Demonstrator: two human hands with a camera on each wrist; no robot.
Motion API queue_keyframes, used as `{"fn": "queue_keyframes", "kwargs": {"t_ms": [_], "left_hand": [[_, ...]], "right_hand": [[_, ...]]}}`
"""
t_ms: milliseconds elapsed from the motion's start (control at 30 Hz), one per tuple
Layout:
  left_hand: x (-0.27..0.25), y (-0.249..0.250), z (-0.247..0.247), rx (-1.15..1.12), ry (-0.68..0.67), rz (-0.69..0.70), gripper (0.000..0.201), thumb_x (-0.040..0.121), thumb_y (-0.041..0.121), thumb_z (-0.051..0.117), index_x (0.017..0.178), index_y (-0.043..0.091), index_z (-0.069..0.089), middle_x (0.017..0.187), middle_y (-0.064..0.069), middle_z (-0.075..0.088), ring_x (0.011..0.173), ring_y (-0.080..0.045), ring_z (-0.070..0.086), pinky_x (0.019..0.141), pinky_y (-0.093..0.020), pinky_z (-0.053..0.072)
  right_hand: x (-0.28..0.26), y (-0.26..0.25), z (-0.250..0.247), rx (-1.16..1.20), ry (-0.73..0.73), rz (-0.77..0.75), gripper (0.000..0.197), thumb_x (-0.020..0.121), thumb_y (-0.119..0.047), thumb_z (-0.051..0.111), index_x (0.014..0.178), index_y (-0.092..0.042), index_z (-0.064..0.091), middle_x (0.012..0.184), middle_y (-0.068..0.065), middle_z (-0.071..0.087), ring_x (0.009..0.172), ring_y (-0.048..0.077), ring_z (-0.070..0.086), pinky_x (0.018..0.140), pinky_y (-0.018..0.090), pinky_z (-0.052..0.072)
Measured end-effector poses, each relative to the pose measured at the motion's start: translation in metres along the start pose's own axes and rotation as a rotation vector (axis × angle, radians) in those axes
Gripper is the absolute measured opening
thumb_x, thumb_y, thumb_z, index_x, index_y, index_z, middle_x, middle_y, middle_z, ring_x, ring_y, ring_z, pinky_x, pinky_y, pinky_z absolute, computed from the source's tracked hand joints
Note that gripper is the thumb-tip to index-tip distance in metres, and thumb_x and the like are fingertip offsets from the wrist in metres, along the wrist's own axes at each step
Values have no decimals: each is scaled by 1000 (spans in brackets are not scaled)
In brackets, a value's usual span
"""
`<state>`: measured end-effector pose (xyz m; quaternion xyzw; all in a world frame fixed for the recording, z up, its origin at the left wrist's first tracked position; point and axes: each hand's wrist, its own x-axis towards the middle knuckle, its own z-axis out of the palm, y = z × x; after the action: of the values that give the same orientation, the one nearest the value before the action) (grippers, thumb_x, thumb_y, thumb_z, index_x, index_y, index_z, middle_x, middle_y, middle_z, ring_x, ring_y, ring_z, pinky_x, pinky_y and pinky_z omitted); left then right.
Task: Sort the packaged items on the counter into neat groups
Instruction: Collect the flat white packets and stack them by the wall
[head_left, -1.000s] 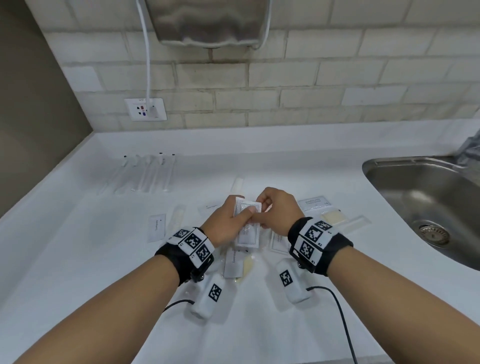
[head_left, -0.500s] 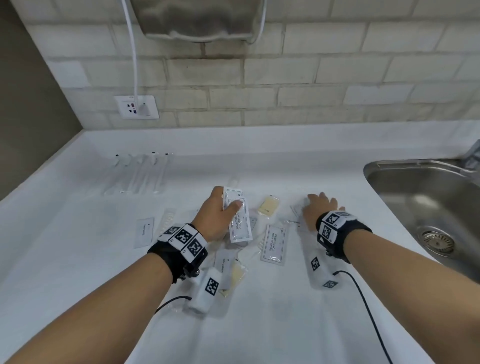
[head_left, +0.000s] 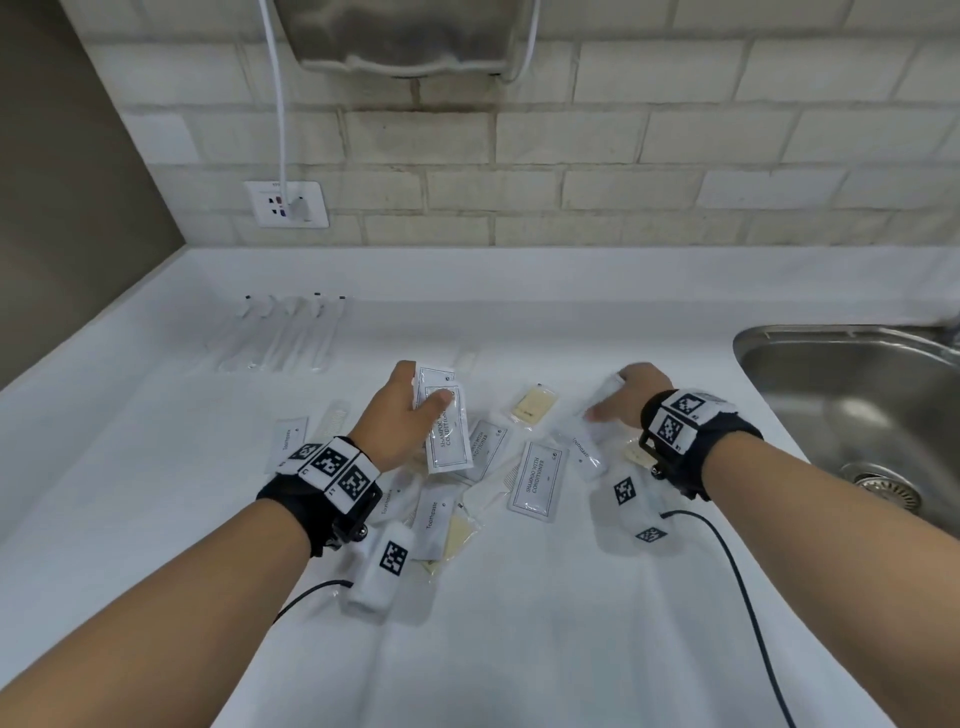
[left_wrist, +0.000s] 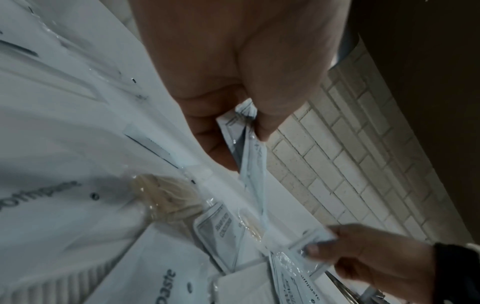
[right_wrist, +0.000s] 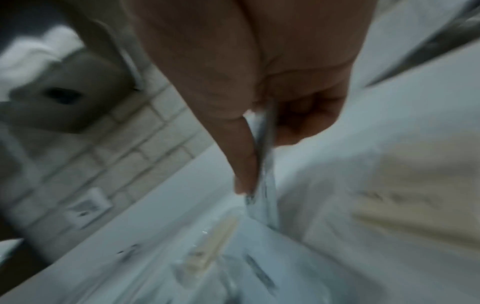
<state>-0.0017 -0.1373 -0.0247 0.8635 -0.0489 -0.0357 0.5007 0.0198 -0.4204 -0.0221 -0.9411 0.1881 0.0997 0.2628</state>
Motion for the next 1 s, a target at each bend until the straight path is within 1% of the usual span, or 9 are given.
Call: {"fn": "queue_keyframes", "kwargs": {"t_ms": [67, 200, 300, 367, 467, 600, 800, 933, 1000], "left_hand": [[-2, 0, -1, 8, 12, -5, 34, 98, 26, 53, 126, 10, 43, 111, -9, 66, 101, -24, 65, 77, -28, 49], [-8, -2, -2, 16, 27, -23, 34, 98, 26, 52, 126, 10, 43, 113, -8, 65, 103, -24, 64, 79, -30, 49], [-14, -4, 0, 18, 18, -25, 34, 98, 27, 53, 126, 10, 43, 116, -8, 65, 105, -24, 64, 85, -34, 51], [-19, -6, 1, 16, 17, -20, 34, 98, 27, 53, 126, 11, 43, 117, -7, 65, 106, -24, 64, 87, -34, 51], [-24, -8, -1, 22, 24, -21, 32, 98, 27, 52, 124, 12, 43, 116, -7, 66, 105, -23, 65, 85, -32, 51], [-29, -9, -8, 44, 46, -18, 31, 98, 29, 52, 123, 12, 43, 114, -6, 66, 103, -22, 65, 79, -29, 53], [-33, -10, -18, 49, 65, -27, 32, 98, 30, 52, 123, 13, 43, 114, -6, 66, 103, -22, 65, 82, -33, 53], [-35, -12, -20, 56, 77, -28, 33, 98, 30, 52, 124, 12, 43, 114, -5, 65, 102, -21, 64, 76, -26, 51], [-35, -13, -19, 45, 73, -32, 32, 98, 29, 52, 124, 12, 44, 114, -5, 65, 103, -22, 64, 81, -30, 52]], "right_hand": [[-13, -13, -7, 158, 26, -189, 58, 75, -25, 81, 124, -5, 56, 122, 9, 61, 106, 26, 61, 89, 33, 48], [-42, -36, -13, 200, -335, -434, 36, 71, -19, 84, 99, -13, 62, 105, 13, 67, 82, 25, 70, 77, 38, 61], [-50, -32, 8, -31, -501, -430, 55, 67, -15, 87, 112, -27, 59, 112, 4, 56, 78, 23, 69, 75, 36, 61], [-49, -24, 24, -220, -549, -424, 71, 66, -15, 86, 125, -34, 53, 126, -3, 49, 90, 26, 68, 78, 35, 60], [-45, -18, 33, -431, -470, -483, 78, 64, -31, 87, 131, -36, 47, 121, -3, 42, 101, 23, 54, 87, 38, 52], [-45, -21, 31, -544, -320, -504, 69, 56, -45, 88, 113, -27, 55, 119, 0, 36, 110, 23, 43, 88, 39, 47], [-46, -25, 36, -492, -267, -504, 61, 60, -51, 84, 105, -24, 53, 114, -4, 53, 94, 16, 50, 80, 31, 46], [-51, -34, 49, -403, -253, -541, 55, 61, -48, 84, 93, -25, 46, 102, -5, 51, 87, 16, 49, 72, 27, 41], [-56, -41, 57, -358, -243, -579, 54, 62, -47, 84, 90, -24, 44, 98, -5, 50, 85, 16, 46, 69, 28, 39]]}}
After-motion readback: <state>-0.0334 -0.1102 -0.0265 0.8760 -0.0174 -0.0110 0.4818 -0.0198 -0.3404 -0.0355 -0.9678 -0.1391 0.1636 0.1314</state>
